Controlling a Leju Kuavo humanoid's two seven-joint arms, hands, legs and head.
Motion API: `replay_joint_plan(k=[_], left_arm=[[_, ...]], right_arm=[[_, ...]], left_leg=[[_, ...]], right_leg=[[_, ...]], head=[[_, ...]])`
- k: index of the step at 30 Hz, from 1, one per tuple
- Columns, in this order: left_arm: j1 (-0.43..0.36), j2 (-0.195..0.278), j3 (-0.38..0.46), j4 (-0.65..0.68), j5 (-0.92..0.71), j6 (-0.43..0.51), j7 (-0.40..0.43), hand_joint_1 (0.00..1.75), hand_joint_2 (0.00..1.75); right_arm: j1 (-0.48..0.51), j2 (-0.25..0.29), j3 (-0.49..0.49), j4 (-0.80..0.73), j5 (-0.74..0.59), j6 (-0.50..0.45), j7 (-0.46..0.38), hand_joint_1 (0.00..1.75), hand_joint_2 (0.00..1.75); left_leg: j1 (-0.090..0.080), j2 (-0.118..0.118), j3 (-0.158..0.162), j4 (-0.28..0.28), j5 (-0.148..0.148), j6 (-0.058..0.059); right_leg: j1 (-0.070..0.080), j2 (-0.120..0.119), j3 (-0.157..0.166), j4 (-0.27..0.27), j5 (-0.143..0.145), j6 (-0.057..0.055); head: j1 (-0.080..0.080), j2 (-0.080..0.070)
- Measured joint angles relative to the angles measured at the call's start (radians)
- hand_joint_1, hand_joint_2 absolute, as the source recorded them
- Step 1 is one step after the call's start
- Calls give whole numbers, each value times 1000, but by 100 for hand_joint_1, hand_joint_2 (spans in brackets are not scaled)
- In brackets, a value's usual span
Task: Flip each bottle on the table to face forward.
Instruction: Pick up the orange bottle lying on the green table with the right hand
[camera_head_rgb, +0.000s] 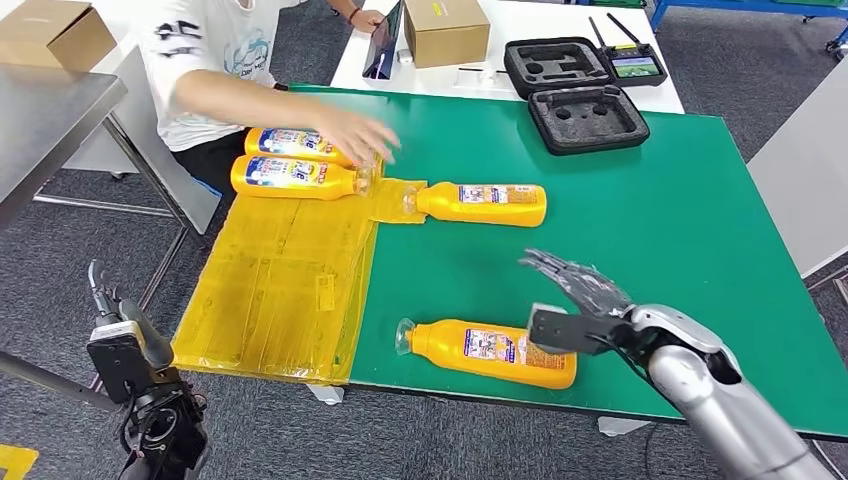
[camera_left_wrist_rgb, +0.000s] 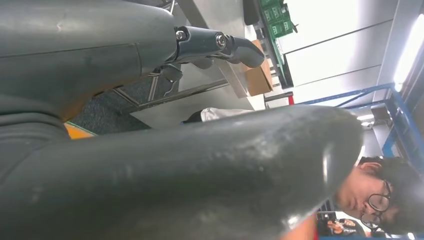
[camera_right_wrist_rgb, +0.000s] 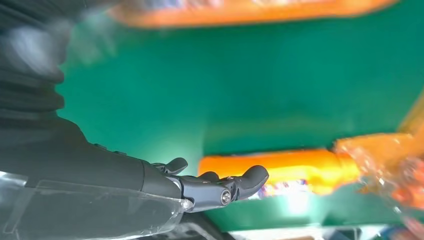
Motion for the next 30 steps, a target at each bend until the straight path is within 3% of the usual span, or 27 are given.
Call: replay_joint_plan(k=[5, 16, 30], left_arm=[[-6, -3, -19, 18, 3, -7, 1, 0, 0], [-76, -9, -78, 95, 21, -9, 17, 0, 0], [-43, -13, -87, 102, 25, -7, 13, 0, 0]], right_arm=[[68, -31, 7, -17, 9, 3, 1, 0, 175], [49, 67, 100, 82, 11, 10, 1, 0, 175], [3, 127, 148, 191, 25, -17, -25, 0, 175]], left_leg=[[0, 1, 0, 0, -1, 0], [1, 1, 0, 0, 1, 1], [1, 1, -1, 0, 0, 1]], right_leg=[[1, 1, 0, 0, 0, 0], [2, 1, 0, 1, 0, 0], [2, 0, 0, 0, 0, 0]], head=[[0, 0], [0, 0], [0, 0]])
